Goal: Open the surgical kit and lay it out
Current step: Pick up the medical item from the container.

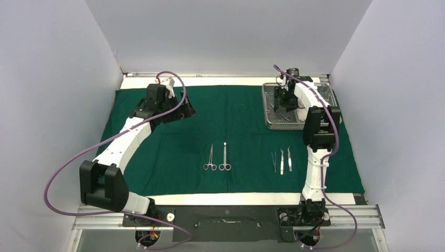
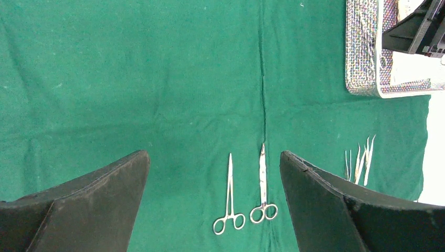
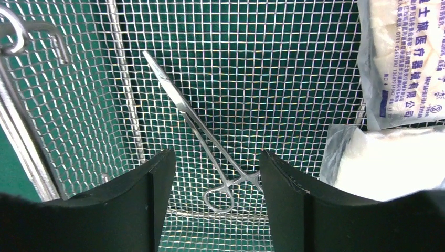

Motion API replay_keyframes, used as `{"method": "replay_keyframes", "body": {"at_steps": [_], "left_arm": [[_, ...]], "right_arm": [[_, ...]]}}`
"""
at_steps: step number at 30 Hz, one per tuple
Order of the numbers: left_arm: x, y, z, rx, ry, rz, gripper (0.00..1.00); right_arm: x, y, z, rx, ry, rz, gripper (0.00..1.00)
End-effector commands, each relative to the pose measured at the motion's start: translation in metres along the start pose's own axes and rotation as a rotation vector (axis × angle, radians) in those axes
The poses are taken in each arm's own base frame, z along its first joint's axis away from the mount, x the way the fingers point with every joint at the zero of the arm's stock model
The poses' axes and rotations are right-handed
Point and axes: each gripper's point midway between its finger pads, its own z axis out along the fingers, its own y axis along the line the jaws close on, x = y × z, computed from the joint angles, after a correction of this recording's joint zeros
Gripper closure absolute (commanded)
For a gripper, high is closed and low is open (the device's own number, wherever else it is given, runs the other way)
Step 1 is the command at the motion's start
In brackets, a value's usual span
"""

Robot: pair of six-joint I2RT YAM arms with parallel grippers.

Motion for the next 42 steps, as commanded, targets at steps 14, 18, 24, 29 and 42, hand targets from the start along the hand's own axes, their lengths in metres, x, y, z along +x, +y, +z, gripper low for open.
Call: {"method": "replay_keyframes", "body": {"at_steps": [14,18,24,29,42], "left_arm": [[-0.018,-0.006,-0.007,0.027,-0.051,0.024,0.07],[-0.018,-0.006,-0.008,0.028,-0.053,0.022,0.07],[-0.018,-0.006,-0.009,0.03,-0.055,0.022,0.07],[-0.018,-0.007,-0.01,0.035,-0.057,0.018,0.07],[-0.017,-0.007,-0.011,0.037,-0.056,0.011,0.07]], "right_arm": [[0.002,-0.007,0.011,0.099,0.02,-0.12,0.56],[0.004,-0.014,0.014,0.118,0.021,-0.092,0.64],[0.001,-0.011,0.012,0.049,0.004,-0.025,0.82],[-0.003,-0.01,0.01,0.033,-0.006,-0.001,0.86],[-0.013,-0.017,-0.002,0.109,-0.068,0.048,0.93]]}}
